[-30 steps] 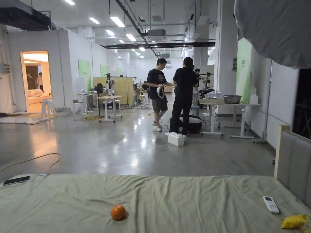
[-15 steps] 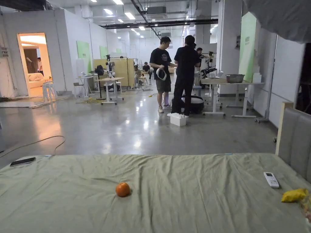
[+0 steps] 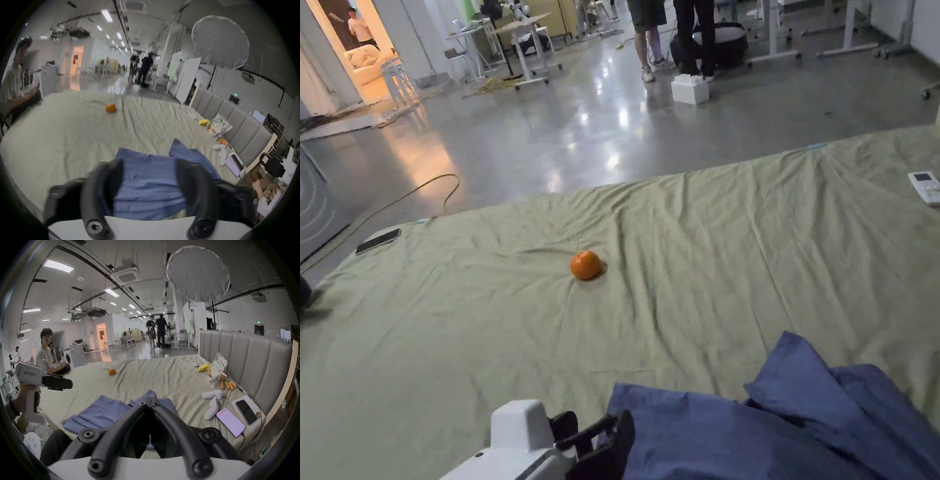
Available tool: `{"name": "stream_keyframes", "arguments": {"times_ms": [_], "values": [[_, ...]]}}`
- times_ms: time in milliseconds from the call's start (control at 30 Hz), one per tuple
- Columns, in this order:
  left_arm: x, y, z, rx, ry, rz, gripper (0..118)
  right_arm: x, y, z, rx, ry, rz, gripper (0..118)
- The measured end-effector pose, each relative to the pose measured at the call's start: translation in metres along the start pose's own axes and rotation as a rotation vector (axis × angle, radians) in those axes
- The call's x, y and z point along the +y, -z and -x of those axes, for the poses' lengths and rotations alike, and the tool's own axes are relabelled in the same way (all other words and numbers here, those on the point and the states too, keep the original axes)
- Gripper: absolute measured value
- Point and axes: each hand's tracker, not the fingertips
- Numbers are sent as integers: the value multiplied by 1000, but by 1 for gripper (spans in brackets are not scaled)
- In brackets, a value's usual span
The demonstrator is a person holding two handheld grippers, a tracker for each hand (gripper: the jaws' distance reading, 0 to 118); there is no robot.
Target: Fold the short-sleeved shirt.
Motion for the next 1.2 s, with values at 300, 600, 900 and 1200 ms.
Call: {"name": "stream_keyframes", "arguments": {"times_ms": [300, 600, 900, 1200], "values": [[32, 185, 54, -19, -100, 263, 83, -30, 17, -35, -89, 14, 169, 0], [10, 242, 54, 141, 92, 399, 8, -44, 9, -64, -151, 88, 220, 0], [13, 254, 35, 174, 127, 480, 8, -40, 35, -60, -97, 70, 238, 0], [9, 265, 11, 237, 322, 546, 7, 13, 196, -79, 64, 72, 425, 87]]}}
